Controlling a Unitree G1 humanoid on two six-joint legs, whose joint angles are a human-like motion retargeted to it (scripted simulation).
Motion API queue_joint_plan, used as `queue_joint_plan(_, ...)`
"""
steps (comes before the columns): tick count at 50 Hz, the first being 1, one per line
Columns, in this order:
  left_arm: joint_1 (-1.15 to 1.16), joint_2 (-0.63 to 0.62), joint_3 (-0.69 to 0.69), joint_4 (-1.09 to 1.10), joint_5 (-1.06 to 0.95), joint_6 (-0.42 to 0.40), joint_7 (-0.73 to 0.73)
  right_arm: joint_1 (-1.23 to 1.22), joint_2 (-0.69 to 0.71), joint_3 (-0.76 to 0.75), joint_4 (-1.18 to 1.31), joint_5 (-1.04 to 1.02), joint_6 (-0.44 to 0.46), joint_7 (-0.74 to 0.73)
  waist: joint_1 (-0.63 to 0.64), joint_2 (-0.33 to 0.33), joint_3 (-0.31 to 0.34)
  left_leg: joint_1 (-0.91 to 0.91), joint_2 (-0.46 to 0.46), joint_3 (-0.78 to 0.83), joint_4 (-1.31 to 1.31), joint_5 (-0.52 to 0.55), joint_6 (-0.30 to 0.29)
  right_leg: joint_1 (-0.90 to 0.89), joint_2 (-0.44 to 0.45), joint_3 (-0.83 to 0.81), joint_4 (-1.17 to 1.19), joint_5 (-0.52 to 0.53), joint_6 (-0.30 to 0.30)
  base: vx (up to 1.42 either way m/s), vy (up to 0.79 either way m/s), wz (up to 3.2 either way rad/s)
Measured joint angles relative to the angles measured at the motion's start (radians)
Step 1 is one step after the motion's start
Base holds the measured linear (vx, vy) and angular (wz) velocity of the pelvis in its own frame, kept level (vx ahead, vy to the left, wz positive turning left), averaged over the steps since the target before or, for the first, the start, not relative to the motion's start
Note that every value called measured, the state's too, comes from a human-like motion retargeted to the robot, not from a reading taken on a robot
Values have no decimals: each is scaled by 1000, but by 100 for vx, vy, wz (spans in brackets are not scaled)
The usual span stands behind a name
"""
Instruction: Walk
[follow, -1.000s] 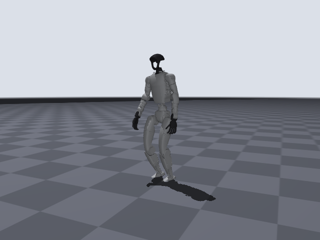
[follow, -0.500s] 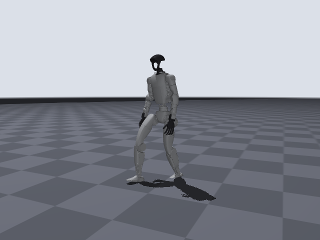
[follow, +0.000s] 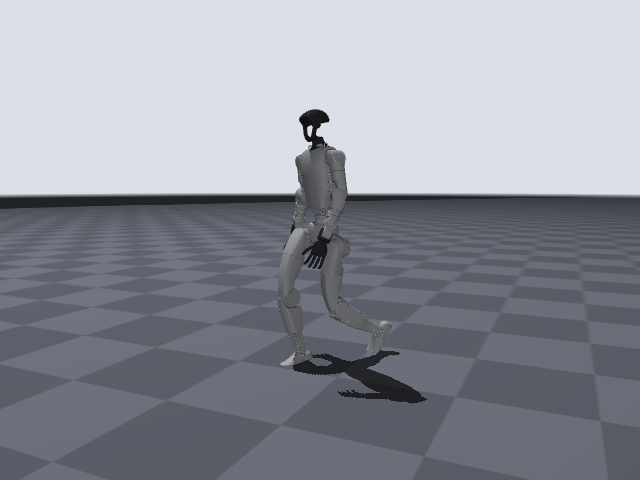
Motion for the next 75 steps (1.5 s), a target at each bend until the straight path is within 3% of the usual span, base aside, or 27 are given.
queue_joint_plan(2, 12, 8, -4, 5, 16, 2, -7, -16, -8, 14, -34, 0, -6, -5, 20, -1, -10, -99, 25, 62, 138, -22, 26, 40, 20, 17, -23, -28, -6, 54, -7, -44)
queue_joint_plan(6, 38, 34, 8, 5, 41, 3, -17, -69, -25, 59, -113, -21, -21, -14, 84, -16, -28, -317, 86, 169, 335, -189, 135, 129, 47, 64, -100, -67, 0, 56, -5, -56)
queue_joint_plan(12, 101, 72, 63, -13, 27, -3, -3, -177, -56, 141, -234, -75, -44, -12, 191, -56, -19, -563, 116, 252, 270, -337, 225, 295, 54, 163, -207, -119, 10, 57, -2, -74)
queue_joint_plan(16, 145, 76, 106, -4, 6, -11, 19, -254, -69, 188, -289, -97, -63, -19, 240, -79, -4, -648, 96, 276, 16, -324, 219, 395, 34, 220, -239, -171, 7, 57, 1, -65)
queue_joint_plan(22, 193, 63, 160, 33, 10, -13, 33, -332, -79, 222, -354, -132, -80, -23, 279, -113, -7, -666, 20, 271, -506, -196, 180, 505, -17, 261, -245, -239, 12, 57, 5, -35)
queue_joint_plan(28, 251, 36, 196, 76, 7, -6, 41, -315, -64, 229, -380, -141, -88, -37, 296, -135, -52, -701, -21, 298, -508, -153, 204, 531, -65, 219, -105, -275, 33, 64, 6, -30)
queue_joint_plan(30, 261, 27, 205, 96, -3, -1, 41, -293, -53, 229, -372, -139, -85, -41, 298, -155, -68, -704, -47, 311, -440, -137, 225, 531, -94, 217, -25, -252, 56, 70, 7, -20)
queue_joint_plan(32, 262, 21, 210, 119, -20, 2, 38, -264, -40, 229, -354, -136, -80, -36, 296, -184, -78, -687, -83, 321, -391, -141, 251, 520, -135, 211, 82, -166, 94, 71, 7, -16)
queue_joint_plan(37, 231, 22, 197, 137, -41, 8, 26, -204, -7, 229, -290, -127, -65, 6, 266, -256, -77, -564, -179, 331, -388, -213, 332, 406, -225, 219, 437, 176, 189, 70, 6, -5)
queue_joint_plan(40, 203, 33, 174, 112, -35, 13, 30, -179, 8, 231, -253, -127, -55, 24, 237, -261, -70, -466, -199, 314, -416, -262, 358, 290, -281, 177, 615, 187, 141, 69, 6, -12)
queue_joint_plan(42, 181, 39, 156, 91, -31, 16, 38, -158, 18, 231, -231, -126, -51, 26, 214, -256, -65, -393, -204, 296, -444, -290, 363, 210, -325, 136, 682, 105, 88, 68, 6, -13)
queue_joint_plan(45, 124, 50, 138, 55, -32, 22, 45, -144, 30, 218, -195, -117, -46, 28, 182, -234, -44, -257, -194, 257, -533, -313, 360, 100, -358, 75, 679, 5, 36, 67, 4, -6)
queue_joint_plan(50, 46, 55, 114, -32, -34, 3, 58, -101, 50, 187, -144, -115, -35, 23, 121, -196, -11, -60, -161, 193, -625, -370, 349, -28, -366, -21, 446, -52, 42, 66, 0, 14)
queue_joint_plan(57, -50, 64, 86, -142, -42, -44, 61, -64, 75, 142, -55, -118, -17, 33, 77, -141, 12, 112, -88, 150, -667, -458, 318, -91, -276, -73, -134, 84, 169, 67, -7, 5)
queue_joint_plan(62, -55, 53, 74, -170, -52, -56, 57, -33, 86, 122, -15, -114, -7, 36, 60, -117, -9, 157, -56, 137, -564, -485, 281, -134, -248, -61, -123, 147, 170, 71, -14, 7)
queue_joint_plan(65, -39, 33, 71, -144, -69, -49, 44, -39, 81, 114, 12, -93, -3, 34, 48, -74, -10, 173, -25, 101, -446, -397, 223, -129, -202, -71, -11, 174, 126, 74, -18, -7)
queue_joint_plan(71, 37, -14, 30, -46, -47, -26, 11, -51, 71, 129, -14, -53, -6, 30, 55, 5, -22, 23, 45, 115, -4, 17, 56, -42, -69, -65, 64, 72, 3, 70, -15, -37)
queue_joint_plan(73, 55, -17, 14, -25, -30, -16, -7, -66, 65, 137, -35, -43, -9, 26, 69, 10, -26, -70, 72, 154, 148, 66, 61, 2, -37, -50, 55, 30, -19, 69, -10, -49)
queue_joint_plan(75, 77, -17, 0, -15, -14, -9, -17, -79, 60, 147, -58, -37, -16, 15, 89, 5, -30, -168, 108, 202, 278, 25, 111, 53, -15, -32, 42, -11, -28, 68, -8, -50)
